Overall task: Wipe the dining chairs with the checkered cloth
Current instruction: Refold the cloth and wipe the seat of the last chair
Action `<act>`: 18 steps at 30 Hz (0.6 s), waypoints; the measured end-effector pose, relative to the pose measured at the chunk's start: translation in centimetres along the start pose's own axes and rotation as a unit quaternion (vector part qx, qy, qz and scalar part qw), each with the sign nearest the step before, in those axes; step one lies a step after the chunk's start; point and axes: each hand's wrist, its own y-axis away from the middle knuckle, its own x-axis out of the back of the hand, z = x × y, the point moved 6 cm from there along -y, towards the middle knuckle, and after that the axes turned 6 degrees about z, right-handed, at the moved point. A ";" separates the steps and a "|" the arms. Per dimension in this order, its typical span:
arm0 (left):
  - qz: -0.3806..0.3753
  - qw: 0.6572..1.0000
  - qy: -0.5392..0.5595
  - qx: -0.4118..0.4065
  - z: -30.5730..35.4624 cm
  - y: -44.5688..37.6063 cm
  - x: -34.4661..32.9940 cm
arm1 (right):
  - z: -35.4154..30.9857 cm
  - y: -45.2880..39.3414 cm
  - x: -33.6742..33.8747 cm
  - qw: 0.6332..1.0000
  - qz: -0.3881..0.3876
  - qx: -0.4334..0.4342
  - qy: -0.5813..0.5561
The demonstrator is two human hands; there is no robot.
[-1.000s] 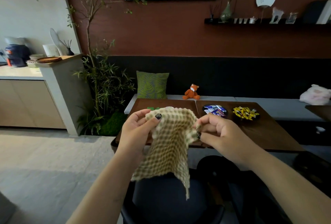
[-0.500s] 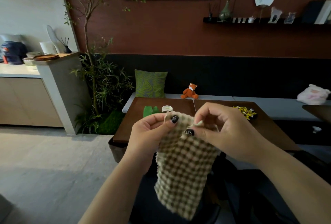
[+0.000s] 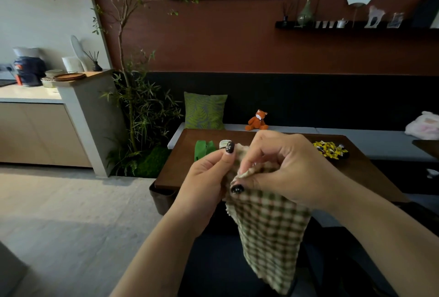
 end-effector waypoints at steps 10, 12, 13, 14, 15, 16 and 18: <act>-0.093 0.988 0.111 0.043 -0.4 -0.4 -1.4 | 1.2 -0.6 1.6 0.985 0.141 -0.009 0.098; -0.113 0.988 0.095 0.032 -0.3 -0.3 -1.4 | 1.6 -0.7 1.7 0.984 0.145 -0.016 0.101; -0.126 0.988 0.086 0.018 -0.3 -0.2 -1.3 | 1.8 -0.7 1.8 0.984 0.145 -0.023 0.099; -0.135 0.988 0.070 -0.003 -0.3 -0.1 -1.3 | 2.1 -0.7 1.8 0.985 0.144 -0.033 0.090; -0.138 0.989 0.046 -0.026 -0.2 0.0 -1.2 | 2.4 -0.6 1.9 0.986 0.141 -0.045 0.079; -0.136 0.989 0.017 -0.048 -0.2 0.1 -1.1 | 2.8 -0.6 1.9 0.986 0.139 -0.057 0.072; -0.110 0.990 -0.042 -0.080 -0.5 0.0 -0.8 | 3.3 -0.6 1.9 0.987 0.128 -0.072 0.065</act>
